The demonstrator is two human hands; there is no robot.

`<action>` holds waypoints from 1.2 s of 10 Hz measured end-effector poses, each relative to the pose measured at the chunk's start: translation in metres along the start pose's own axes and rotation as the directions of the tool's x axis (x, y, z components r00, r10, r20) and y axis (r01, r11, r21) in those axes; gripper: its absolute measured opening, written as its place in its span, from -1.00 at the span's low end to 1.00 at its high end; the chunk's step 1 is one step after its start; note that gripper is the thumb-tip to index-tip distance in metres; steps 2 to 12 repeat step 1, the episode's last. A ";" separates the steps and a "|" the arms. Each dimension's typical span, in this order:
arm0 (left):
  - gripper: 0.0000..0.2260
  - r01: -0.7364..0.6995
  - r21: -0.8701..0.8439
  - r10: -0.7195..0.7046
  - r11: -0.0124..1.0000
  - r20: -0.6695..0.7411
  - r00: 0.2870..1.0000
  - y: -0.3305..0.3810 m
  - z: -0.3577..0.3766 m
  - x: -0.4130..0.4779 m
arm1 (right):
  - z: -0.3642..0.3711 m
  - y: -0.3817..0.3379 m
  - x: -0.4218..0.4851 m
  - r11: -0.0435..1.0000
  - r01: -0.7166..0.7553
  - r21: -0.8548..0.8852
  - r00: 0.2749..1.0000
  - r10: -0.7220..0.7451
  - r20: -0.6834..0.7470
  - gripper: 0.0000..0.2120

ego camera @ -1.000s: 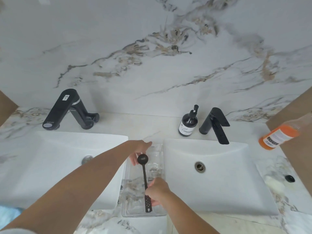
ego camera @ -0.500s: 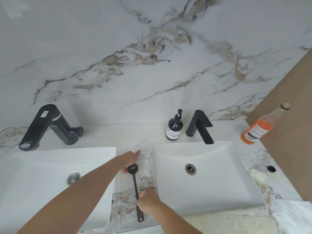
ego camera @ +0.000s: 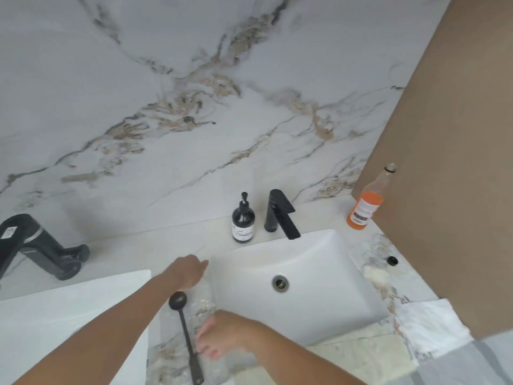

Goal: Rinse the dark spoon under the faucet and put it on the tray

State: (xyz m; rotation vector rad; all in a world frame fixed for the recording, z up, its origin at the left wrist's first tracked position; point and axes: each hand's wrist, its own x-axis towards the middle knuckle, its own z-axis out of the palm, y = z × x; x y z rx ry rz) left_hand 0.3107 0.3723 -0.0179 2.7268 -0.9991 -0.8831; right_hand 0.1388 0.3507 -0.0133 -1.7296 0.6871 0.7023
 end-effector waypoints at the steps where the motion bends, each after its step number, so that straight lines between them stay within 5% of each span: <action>1: -0.56 -0.103 0.001 0.102 0.995 -0.066 0.993 0.045 0.004 0.005 | -0.046 0.007 -0.023 1.000 0.011 0.016 0.994 -0.009 -0.111 -0.72; 12: -0.56 -0.103 0.001 0.102 0.995 -0.066 0.993 0.045 0.004 0.005 | -0.046 0.007 -0.023 1.000 0.011 0.016 0.994 -0.009 -0.111 -0.72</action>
